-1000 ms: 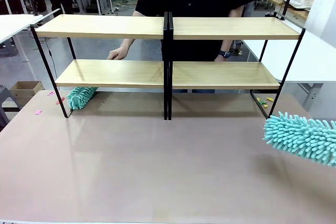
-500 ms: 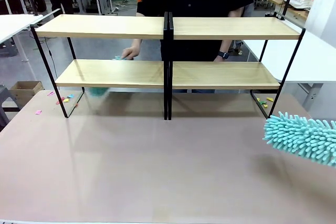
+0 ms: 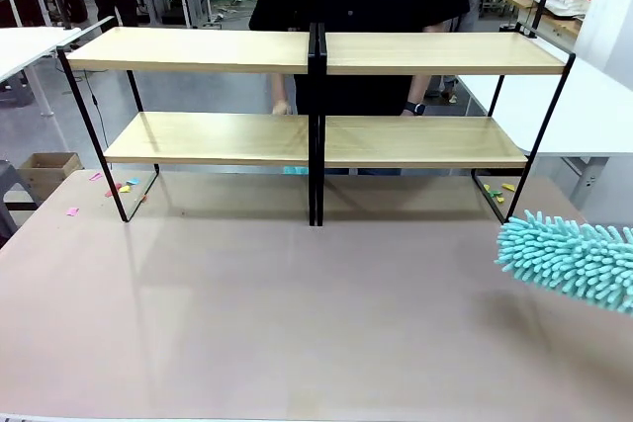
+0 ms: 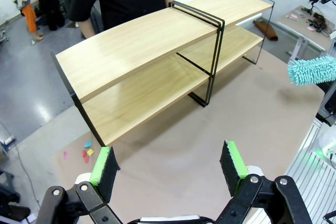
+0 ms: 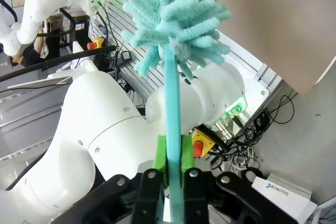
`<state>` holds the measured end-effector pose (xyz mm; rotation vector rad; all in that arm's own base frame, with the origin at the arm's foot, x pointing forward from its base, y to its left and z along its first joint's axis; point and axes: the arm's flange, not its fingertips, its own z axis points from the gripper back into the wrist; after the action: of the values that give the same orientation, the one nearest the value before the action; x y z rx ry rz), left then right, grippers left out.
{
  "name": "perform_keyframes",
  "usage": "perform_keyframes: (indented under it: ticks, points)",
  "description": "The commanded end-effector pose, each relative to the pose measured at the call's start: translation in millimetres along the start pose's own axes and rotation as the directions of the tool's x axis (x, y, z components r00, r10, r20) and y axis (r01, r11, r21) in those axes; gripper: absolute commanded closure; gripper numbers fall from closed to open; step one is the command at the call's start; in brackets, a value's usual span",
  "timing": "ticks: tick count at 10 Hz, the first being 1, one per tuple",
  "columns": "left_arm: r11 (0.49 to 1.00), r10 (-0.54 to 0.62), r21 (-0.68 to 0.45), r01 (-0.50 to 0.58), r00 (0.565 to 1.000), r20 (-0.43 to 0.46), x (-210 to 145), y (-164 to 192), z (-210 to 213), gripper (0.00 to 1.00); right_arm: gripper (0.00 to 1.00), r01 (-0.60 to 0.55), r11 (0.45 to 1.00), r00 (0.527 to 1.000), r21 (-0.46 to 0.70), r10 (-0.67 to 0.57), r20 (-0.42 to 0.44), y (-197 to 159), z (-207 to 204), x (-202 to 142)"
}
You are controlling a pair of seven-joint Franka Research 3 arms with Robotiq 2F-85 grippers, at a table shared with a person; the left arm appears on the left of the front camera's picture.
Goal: Clean the shelves.
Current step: Place the Duster on the table.
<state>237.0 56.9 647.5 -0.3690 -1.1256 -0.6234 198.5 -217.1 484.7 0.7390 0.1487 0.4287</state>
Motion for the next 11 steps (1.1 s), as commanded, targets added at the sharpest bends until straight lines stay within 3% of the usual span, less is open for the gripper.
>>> perform_keyframes:
  ticks: [1,2,3,4,5,6,7,8,9,10,11]
  points:
    - [1.000,0.002,-0.008,-0.002,1.000,0.006,-1.1,0.2,-1.4,0.00,0.88,-0.028,1.000,1.000,0.000,0.028,-0.001,1.1,-2.9,-3.9]
    - [1.000,0.000,0.000,0.000,1.000,0.000,0.0,0.0,0.0,0.00,0.88,0.000,1.000,1.000,0.000,0.000,0.000,0.0,0.0,0.0]
    - [0.986,0.105,-0.114,-0.121,0.986,-0.132,-9.4,-3.4,-21.9,0.00,0.88,-0.126,0.992,0.991,0.031,0.127,-0.037,12.8,5.3,13.1]
    - [0.927,0.244,-0.212,-0.308,0.928,-0.280,-41.6,-1.7,-44.3,0.00,0.88,-0.182,0.983,0.979,0.033,0.184,-0.084,20.7,5.4,34.5]
    - [0.896,0.337,-0.142,-0.420,0.853,-0.400,-84.7,0.0,-63.7,0.00,0.88,-0.198,0.979,0.972,0.050,0.203,-0.116,21.2,-0.1,59.0]
    - [0.823,0.428,-0.146,-0.550,0.767,-0.478,-130.0,2.2,-71.1,0.00,0.88,-0.133,0.991,0.986,0.026,0.135,-0.097,17.9,-11.2,82.8]
    - [0.765,0.490,-0.117,-0.633,0.690,-0.532,-175.3,-0.1,-73.8,0.00,0.88,-0.159,0.985,0.981,0.068,0.165,-0.097,17.7,-25.8,103.5]
    - [0.654,0.590,-0.160,-0.739,0.631,-0.504,-207.6,-1.1,-73.7,0.00,0.88,-0.163,0.982,0.979,0.100,0.173,-0.111,17.7,-37.9,116.8]
    - [0.606,0.661,-0.158,-0.780,0.604,-0.446,-237.1,2.6,-77.5,0.00,0.88,-0.152,0.982,0.976,0.113,0.167,-0.137,17.2,-51.6,129.4]
    - [0.489,0.738,-0.190,-0.851,0.520,-0.430,-256.1,8.1,-84.8,0.00,0.88,-0.142,0.979,0.965,0.150,0.170,-0.201,15.8,-68.4,143.2]
    - [0.400,0.762,-0.189,-0.897,0.440,-0.475,-273.2,11.4,-97.4,0.00,0.88,-0.110,0.976,0.958,0.188,0.155,-0.240,10.6,-85.2,157.3]
